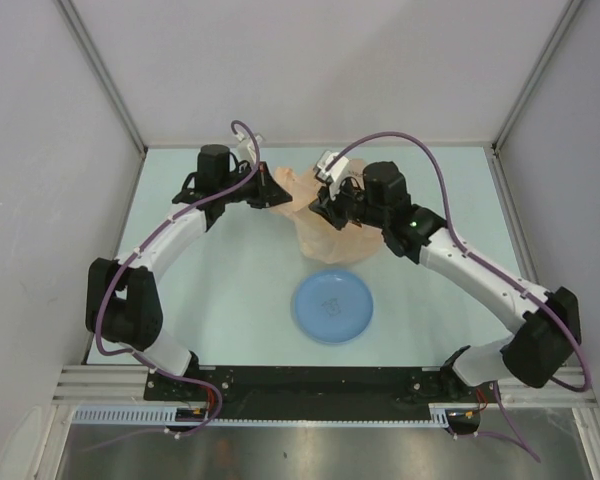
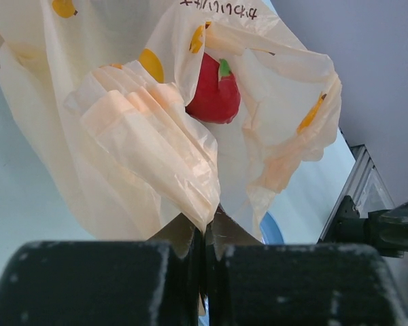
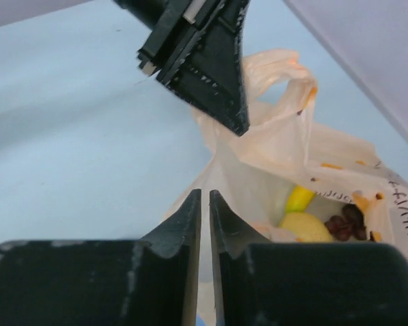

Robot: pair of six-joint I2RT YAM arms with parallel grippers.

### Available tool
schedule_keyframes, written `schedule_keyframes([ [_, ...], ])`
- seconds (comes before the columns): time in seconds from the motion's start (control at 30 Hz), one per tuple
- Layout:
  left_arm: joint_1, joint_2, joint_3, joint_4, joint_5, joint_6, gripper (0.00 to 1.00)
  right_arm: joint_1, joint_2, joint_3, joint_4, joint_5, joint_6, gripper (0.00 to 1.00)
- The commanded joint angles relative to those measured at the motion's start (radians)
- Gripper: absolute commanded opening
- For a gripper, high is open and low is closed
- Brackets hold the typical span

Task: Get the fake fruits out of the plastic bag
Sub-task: Adjust the plastic bag at the center of the board.

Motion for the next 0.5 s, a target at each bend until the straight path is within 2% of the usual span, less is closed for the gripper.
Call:
schedule_keyframes([
  [0.0, -0.009, -0.025, 0.038, 0.015, -0.010, 0.016, 0.03, 0.041, 0.145, 0.021, 0.151, 0.200, -0.020, 0.07],
  [0.1, -0.011, -0.033, 0.035, 0.004, -0.013, 0.023, 0.02, 0.025, 0.280, 0.022, 0.235, 0.289, -0.046, 0.01],
  [0.17, -0.009, -0.039, 0.035, -0.007, -0.024, 0.028, 0.02, 0.003, 0.322, 0.021, 0.192, 0.334, -0.101, 0.00],
  [0.3, -0.027, -0.051, 0.034, -0.012, -0.039, 0.060, 0.02, -0.116, 0.249, -0.048, -0.077, 0.342, -0.123, 0.00],
  [0.47, -0.034, -0.028, 0.038, 0.005, -0.030, 0.052, 0.02, -0.222, 0.158, -0.180, -0.199, 0.334, -0.207, 0.00],
])
